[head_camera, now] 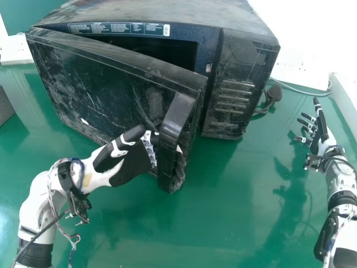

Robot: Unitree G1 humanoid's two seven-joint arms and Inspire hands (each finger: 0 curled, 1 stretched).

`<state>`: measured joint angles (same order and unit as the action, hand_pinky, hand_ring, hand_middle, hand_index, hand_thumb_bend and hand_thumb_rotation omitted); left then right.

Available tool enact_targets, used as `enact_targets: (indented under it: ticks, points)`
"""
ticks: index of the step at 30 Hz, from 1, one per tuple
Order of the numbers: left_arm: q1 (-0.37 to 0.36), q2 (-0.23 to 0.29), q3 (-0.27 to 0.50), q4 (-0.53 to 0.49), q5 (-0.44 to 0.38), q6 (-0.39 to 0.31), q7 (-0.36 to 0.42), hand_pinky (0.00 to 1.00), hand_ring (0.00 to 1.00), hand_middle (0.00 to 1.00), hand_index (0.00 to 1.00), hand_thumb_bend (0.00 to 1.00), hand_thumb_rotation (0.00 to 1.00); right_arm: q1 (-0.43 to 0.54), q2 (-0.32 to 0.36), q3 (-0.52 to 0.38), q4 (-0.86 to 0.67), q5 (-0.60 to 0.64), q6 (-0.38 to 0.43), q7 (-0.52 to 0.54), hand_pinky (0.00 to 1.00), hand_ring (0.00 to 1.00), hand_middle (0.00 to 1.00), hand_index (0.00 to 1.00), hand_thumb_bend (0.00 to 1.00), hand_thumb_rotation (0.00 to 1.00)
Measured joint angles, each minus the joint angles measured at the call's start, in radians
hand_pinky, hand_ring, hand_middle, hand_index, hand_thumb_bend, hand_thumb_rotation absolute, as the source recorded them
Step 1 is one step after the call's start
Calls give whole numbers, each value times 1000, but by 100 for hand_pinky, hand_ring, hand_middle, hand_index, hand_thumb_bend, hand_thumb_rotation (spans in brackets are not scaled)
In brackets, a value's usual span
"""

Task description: Open the door of oven

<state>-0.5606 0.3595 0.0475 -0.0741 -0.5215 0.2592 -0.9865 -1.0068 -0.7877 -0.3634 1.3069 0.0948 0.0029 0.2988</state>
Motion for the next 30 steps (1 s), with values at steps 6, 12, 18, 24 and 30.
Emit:
enact_targets:
  ticks: [6,12,18,24,30]
  points:
    - [2,0,0,15,-1,-14,-2,17,23,35,42,100,73,0,1,4,0,0,0,4,69,74,80,83,99,99]
    - [2,1,0,28,4,-34,-2,15,18,28,36,100,72,0,3,8,0,0,0,5,71,75,80,83,99,100]
    - [2,53,9,1,-38,40,-2,16,19,25,34,100,71,-1,5,11,0,0,0,7,73,77,79,83,99,100]
    - [3,125,25,-25,-95,112,-57,16,21,27,34,100,65,0,4,9,0,0,0,10,71,76,80,84,100,99]
    - [-3,144,60,69,-131,84,-216,13,19,27,36,95,53,1,3,8,1,0,0,3,70,71,78,83,100,99]
